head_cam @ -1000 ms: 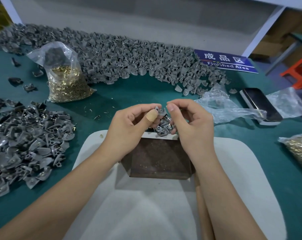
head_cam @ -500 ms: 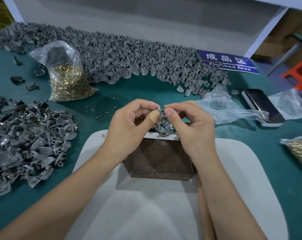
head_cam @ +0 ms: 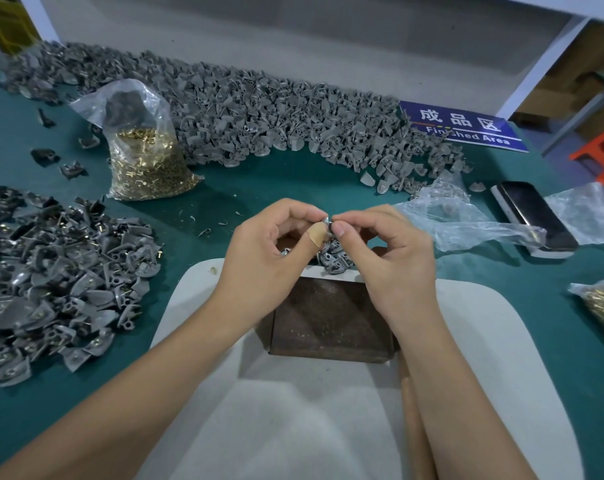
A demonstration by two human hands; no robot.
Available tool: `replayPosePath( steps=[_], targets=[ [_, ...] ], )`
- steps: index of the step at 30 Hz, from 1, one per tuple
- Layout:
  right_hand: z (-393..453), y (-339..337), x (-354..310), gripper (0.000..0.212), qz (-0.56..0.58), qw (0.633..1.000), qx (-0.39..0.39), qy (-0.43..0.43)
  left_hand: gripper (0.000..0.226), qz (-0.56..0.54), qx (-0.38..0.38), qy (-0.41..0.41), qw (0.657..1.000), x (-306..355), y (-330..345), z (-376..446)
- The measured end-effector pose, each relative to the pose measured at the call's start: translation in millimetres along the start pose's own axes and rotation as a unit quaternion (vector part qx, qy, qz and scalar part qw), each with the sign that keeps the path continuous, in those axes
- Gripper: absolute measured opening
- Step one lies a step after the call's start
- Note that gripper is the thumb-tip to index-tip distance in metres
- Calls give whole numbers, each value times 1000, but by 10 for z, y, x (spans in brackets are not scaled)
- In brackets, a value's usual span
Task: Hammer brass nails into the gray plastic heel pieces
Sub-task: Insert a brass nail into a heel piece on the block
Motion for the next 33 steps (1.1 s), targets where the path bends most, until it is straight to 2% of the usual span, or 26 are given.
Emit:
replayPosePath(
  steps=[9,13,18,23,33],
  targets=[
    [4,10,14,12,5,1000,-10,9,8,1,28,11,1000,26,-21,-19],
    [-6,-13,15,12,-7,1000,-6,13,9,3,10,18,1000,32,-2,-4],
    [-18,-37,-16,8,-22,1000,4,1,12,56,-1,54,997,87,-10,14],
    [-41,3,-68,5,-121,991,-3,-55,13,136,-18,101,985,159,-16,18],
    [-52,21,-58,8,-138,988,-23,-69,13,195,-41,149,968,222,12,5]
  ],
)
Point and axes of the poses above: each hand's wrist, its own z-axis towards the middle knuckle, its own y-axis out of the palm, x = y × z, the point moved 9 cm from there along z, towards the middle knuckle, and after that the axes turned 10 degrees about y, right-handed, at the moved point
